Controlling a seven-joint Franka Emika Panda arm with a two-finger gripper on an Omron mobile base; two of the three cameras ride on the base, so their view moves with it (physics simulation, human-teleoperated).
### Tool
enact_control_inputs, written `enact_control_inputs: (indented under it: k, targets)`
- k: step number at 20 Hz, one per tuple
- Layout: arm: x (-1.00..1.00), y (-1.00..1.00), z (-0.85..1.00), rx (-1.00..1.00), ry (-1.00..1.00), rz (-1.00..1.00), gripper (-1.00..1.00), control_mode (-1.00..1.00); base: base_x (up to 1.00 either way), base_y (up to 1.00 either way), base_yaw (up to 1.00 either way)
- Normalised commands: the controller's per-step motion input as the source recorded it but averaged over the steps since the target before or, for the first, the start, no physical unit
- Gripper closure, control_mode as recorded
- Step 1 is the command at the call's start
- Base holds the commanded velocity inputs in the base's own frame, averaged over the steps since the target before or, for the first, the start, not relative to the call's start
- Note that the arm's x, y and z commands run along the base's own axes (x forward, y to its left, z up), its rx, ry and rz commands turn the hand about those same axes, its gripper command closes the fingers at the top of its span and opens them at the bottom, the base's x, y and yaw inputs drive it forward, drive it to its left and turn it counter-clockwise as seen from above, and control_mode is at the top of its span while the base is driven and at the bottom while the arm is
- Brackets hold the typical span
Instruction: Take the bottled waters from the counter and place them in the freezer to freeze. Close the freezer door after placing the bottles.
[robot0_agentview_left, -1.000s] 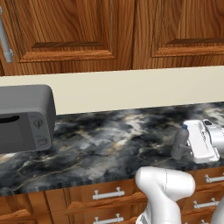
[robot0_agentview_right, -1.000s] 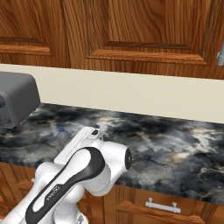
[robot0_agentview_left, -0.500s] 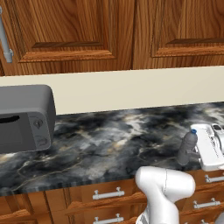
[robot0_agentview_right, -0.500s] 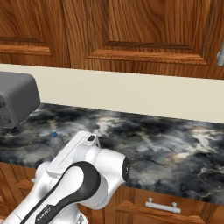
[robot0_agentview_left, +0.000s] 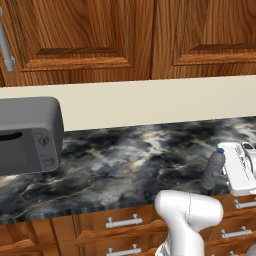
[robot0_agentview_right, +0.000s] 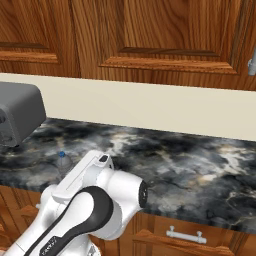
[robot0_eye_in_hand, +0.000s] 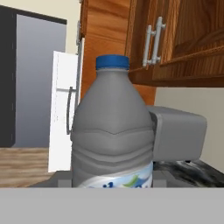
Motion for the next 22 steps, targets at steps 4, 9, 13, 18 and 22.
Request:
enact_control_inputs:
  k: [4,9,13,18,22]
  targets:
    - [0.0,0.0,0.0,0.0,0.0,0.0,1.0,1.0,-0.17,0.11,0.07]
    - [0.0,0.0,0.0,0.0,0.0,0.0,1.0,1.0,-0.66,0.62,0.31]
    - [0.0,0.0,0.0,0.0,0.0,0.0,1.0,1.0,-0.81,0.98,0.31]
    - [0.0,0.0,0.0,0.0,0.0,0.0,1.0,1.0,-0.53,1.0,0.04]
    - [0.0,0.0,0.0,0.0,0.0,0.0,1.0,1.0,-0.07,1.0,0.11]
